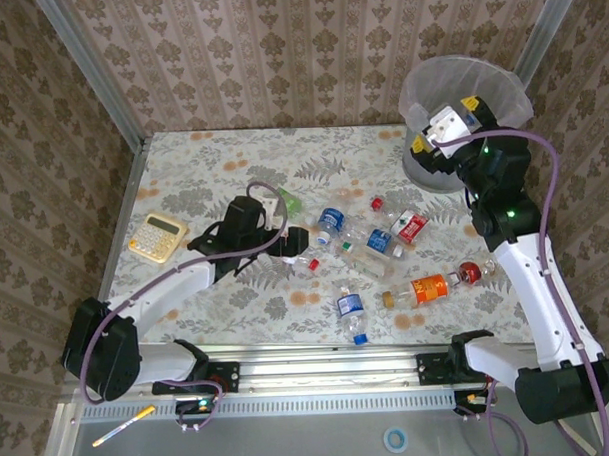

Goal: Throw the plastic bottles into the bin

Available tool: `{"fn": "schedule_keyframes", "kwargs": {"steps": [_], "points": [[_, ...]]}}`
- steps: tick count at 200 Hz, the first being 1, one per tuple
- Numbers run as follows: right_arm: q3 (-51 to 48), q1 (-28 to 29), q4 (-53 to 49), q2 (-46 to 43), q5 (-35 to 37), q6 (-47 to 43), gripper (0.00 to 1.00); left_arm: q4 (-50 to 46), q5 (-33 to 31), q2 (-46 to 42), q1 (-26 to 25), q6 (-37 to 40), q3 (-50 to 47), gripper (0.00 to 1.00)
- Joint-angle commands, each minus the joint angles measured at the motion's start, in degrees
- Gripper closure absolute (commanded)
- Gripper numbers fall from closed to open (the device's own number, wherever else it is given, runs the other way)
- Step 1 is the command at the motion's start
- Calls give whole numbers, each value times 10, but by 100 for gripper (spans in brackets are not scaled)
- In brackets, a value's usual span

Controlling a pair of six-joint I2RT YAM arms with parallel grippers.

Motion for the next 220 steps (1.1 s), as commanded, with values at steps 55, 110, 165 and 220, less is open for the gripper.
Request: {"fn": "schedule_keyframes", "kwargs": {"steps": [55, 110, 165, 220], "points": [[-54, 3, -36, -60, -60, 70, 0, 16, 46, 23, 55, -151, -48, 0], [-60, 14, -56, -75, -65, 96, 0, 123, 82, 62, 59, -241, -103, 0], [-105, 39, -57, -109, -75, 141, 0, 223, 82, 110, 65, -315, -140, 2], [-131, 109, -106, -128, -45, 162, 0, 304, 85, 151, 70, -355, -146, 10]]}}
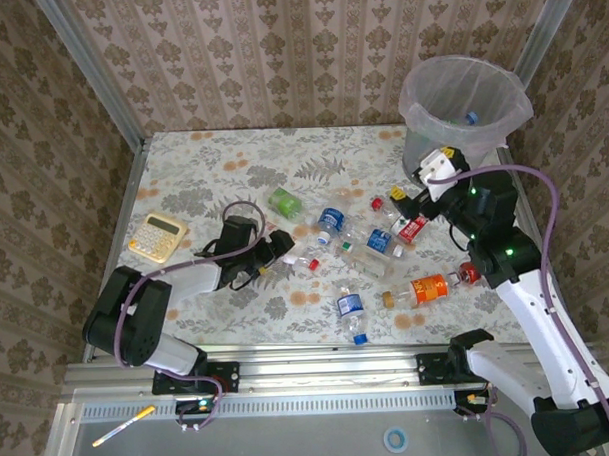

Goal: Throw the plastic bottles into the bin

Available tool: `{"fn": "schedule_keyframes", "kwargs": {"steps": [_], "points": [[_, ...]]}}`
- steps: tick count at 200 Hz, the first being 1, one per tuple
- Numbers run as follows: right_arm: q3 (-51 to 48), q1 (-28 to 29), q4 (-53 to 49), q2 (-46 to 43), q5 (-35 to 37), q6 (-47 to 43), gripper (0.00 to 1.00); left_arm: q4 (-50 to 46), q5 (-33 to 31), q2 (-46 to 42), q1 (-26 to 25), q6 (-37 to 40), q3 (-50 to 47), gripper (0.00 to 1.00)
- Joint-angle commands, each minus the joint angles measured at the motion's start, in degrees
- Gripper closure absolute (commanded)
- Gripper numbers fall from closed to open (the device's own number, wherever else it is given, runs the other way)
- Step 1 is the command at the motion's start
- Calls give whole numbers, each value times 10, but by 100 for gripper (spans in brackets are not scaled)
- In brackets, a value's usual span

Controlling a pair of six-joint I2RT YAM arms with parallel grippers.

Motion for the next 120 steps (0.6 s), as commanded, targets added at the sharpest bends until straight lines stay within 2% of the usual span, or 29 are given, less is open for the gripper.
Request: {"fn": "schedule_keyframes", "kwargs": {"steps": [1, 54, 120], "points": [[-15, 29, -29, -16, 18, 21, 0, 98, 11, 41, -2, -26, -8, 11], [-24, 53, -46, -22, 32, 28, 0, 160, 18, 63, -1, -52, -14, 17], [-33, 57, -50, -31, 34, 31, 0, 37, 6, 61, -12, -18, 37, 25]]}}
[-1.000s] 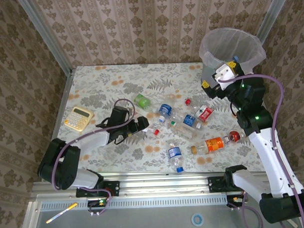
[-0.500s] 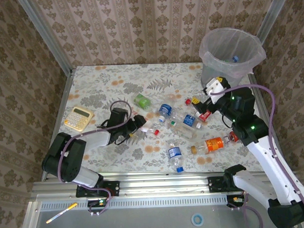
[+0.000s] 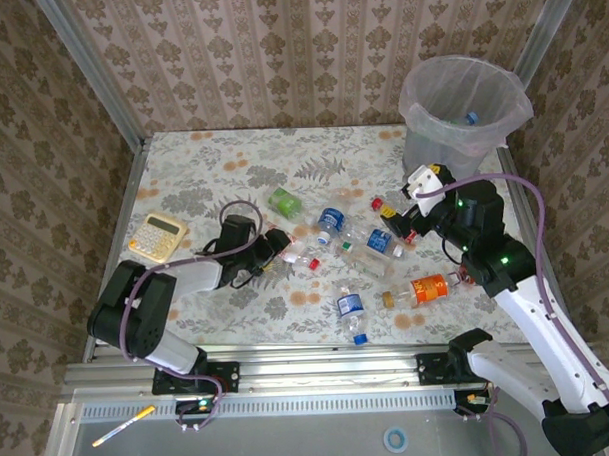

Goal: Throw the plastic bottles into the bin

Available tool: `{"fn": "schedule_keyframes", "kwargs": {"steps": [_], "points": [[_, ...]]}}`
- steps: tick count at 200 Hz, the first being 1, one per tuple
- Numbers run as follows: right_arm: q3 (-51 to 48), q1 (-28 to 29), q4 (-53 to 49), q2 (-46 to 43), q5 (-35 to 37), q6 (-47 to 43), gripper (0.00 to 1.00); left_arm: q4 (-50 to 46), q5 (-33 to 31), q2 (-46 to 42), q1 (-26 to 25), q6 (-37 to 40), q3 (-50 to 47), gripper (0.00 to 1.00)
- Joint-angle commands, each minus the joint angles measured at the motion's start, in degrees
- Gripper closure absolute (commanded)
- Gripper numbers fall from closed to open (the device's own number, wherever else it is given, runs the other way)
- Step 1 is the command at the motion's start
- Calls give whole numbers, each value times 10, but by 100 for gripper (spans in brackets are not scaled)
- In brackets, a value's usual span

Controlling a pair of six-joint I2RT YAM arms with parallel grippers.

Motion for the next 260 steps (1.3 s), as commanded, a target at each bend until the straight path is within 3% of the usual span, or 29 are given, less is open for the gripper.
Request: {"fn": "schedule_keyframes", "kwargs": {"steps": [1, 42, 142, 222, 260], "points": [[-10, 6, -10, -12, 9, 15, 0, 7, 5, 35, -20, 27, 34, 25], [-16, 10, -11, -13, 7, 17, 0, -51, 5, 65, -25, 53, 83, 30], [-21, 27, -11, -8, -3, 33, 0, -115, -12, 45, -20, 104, 97, 68], [-46, 69, 5, 3, -12, 92, 0, -138, -54, -62, -26, 195, 55, 74], [-42, 80, 11, 5, -28, 112, 0, -132, -62, -129, -46, 278, 49, 74]]}}
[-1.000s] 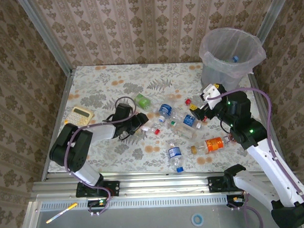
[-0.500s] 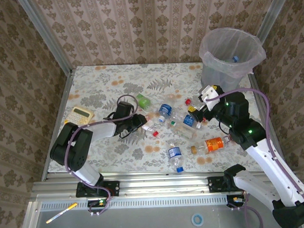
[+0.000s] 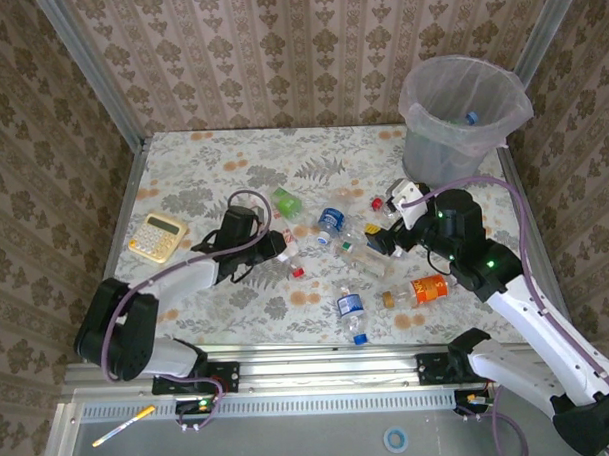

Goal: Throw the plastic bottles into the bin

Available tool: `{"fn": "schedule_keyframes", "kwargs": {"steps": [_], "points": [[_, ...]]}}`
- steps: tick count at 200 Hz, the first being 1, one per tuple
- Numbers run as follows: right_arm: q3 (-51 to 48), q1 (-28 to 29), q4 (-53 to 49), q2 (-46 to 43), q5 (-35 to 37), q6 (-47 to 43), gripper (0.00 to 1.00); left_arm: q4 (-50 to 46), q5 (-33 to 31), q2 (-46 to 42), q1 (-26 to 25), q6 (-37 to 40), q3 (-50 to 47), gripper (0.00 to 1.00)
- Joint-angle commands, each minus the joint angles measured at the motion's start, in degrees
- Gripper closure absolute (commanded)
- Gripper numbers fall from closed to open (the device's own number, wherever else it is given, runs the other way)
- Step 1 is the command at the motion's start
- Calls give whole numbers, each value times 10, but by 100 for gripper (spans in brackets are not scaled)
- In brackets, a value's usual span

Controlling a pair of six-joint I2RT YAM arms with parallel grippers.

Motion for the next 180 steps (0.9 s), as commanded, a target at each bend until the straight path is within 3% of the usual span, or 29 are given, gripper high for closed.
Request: {"fn": "schedule_keyframes", "kwargs": {"steps": [1, 81, 180], "points": [[-3, 7, 12, -2, -24, 29, 0, 2, -14, -44, -17, 84, -5, 74], [16, 7, 20, -2, -112, 96, 0, 59, -1, -143, -91, 230, -3, 74], [12, 7, 80, 23, -198, 171, 0, 96, 49, -130, -165, 301, 42, 74]]}}
